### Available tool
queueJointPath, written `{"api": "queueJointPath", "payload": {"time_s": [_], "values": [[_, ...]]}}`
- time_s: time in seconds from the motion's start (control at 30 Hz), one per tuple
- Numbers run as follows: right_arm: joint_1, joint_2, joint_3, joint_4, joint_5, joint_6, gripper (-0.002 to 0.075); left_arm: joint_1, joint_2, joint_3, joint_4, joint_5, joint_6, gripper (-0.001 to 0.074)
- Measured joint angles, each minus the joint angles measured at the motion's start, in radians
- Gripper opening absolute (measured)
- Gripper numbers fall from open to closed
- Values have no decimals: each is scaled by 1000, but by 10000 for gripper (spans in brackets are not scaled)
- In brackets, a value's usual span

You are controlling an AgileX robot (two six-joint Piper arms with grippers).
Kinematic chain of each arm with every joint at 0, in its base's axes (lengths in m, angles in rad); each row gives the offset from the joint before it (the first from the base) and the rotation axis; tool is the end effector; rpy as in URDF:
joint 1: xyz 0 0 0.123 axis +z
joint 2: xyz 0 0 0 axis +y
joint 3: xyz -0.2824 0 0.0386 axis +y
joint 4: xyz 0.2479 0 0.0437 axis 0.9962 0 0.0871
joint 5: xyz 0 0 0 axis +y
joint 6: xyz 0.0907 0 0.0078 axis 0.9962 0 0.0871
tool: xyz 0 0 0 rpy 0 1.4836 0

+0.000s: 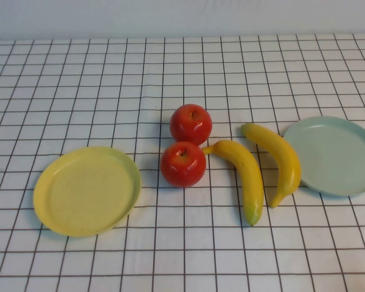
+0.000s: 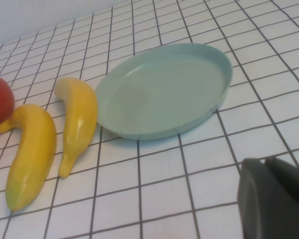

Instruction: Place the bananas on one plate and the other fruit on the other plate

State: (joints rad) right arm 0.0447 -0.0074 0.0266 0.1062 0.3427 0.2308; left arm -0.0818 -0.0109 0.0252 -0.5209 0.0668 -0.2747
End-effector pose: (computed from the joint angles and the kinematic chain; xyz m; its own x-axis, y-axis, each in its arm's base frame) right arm 0.0534 0.0056 0.1738 -0.2803 0.3124 -0.9076 0.0128 0.9467 0.3219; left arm 0.0562 -0.0077 0.1999 -0.0715 -0.7097 -0.7008 0.0910 0.6950 -0.7132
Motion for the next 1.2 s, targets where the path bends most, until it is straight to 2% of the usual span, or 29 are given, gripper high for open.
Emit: {"api": "queueJointPath", "payload": {"time_s": [0.1, 0.2, 0.27, 0.4, 0.6, 0.77, 0.83, 0.93, 1.0, 1.1, 1.2], "values": [[0, 0, 0, 0, 0, 0, -16, 0, 0, 0, -6, -67, -14, -4], [0, 0, 0, 0, 0, 0, -16, 0, 0, -2, -13, -48, -24, -4], [0, 0, 0, 0, 0, 0, -16, 0, 0, -45, -2, 58, -2, -4], [0, 0, 0, 0, 0, 0, -16, 0, 26, -227, 45, 274, 199, -4], [0, 0, 0, 0, 0, 0, -16, 0, 284, -477, 54, 488, 475, -4], [0, 0, 0, 0, 0, 0, -16, 0, 502, -584, 100, 541, 557, -1], [0, 0, 0, 0, 0, 0, -16, -10, 572, -616, 145, 545, 557, 24], [0, 0, 0, 0, 0, 0, -16, -61, 670, -658, 231, 545, 497, 146], [0, 0, 0, 0, 0, 0, -16, -117, 732, -675, 290, 527, 433, 272], [0, 0, 0, 0, 0, 0, -16, -233, 821, -679, 353, 458, 346, 510], [0, 0, 0, 0, 0, 0, -16, -345, 914, -695, 379, 397, 302, 638]]}}
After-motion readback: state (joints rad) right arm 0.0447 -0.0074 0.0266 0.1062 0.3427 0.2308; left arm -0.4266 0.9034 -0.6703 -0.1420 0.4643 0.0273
